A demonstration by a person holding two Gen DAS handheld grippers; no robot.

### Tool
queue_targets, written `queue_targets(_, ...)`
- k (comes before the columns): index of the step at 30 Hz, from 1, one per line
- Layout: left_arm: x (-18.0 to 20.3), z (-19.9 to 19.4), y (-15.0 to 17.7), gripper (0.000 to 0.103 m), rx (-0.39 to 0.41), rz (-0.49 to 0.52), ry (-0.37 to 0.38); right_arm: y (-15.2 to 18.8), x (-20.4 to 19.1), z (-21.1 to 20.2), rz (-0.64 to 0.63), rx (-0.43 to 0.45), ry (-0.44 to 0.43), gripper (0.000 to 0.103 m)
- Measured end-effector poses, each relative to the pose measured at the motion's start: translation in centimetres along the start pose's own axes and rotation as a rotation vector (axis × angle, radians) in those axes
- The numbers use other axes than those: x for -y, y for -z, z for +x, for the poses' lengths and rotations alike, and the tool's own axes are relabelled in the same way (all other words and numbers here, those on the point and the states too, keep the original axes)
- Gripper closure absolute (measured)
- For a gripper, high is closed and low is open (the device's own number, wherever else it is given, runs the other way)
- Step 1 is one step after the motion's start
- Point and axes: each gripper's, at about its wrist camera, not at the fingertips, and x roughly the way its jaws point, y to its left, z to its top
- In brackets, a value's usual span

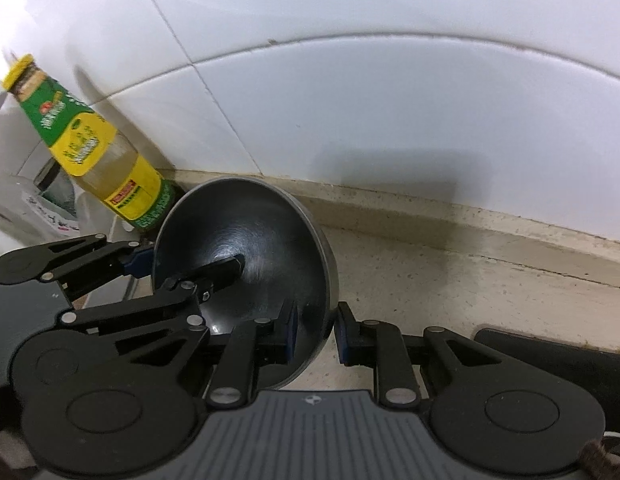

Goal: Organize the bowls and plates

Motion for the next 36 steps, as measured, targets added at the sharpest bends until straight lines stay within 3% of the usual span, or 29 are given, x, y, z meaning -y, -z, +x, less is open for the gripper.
queue_targets(20, 0.4, -9.2, 1.3, 0.062, 0.106, 0.019, 0.006, 3.2, -4.6, -9.3, -0.06, 0.086, 0.025, 0.084)
queue_targets(36, 0.4, -12.9, 3.3, 0.062, 0.13, 0.034, 0.032, 5.8, -7.0, -12.1, -0.066, 0.098, 0.051, 0.084)
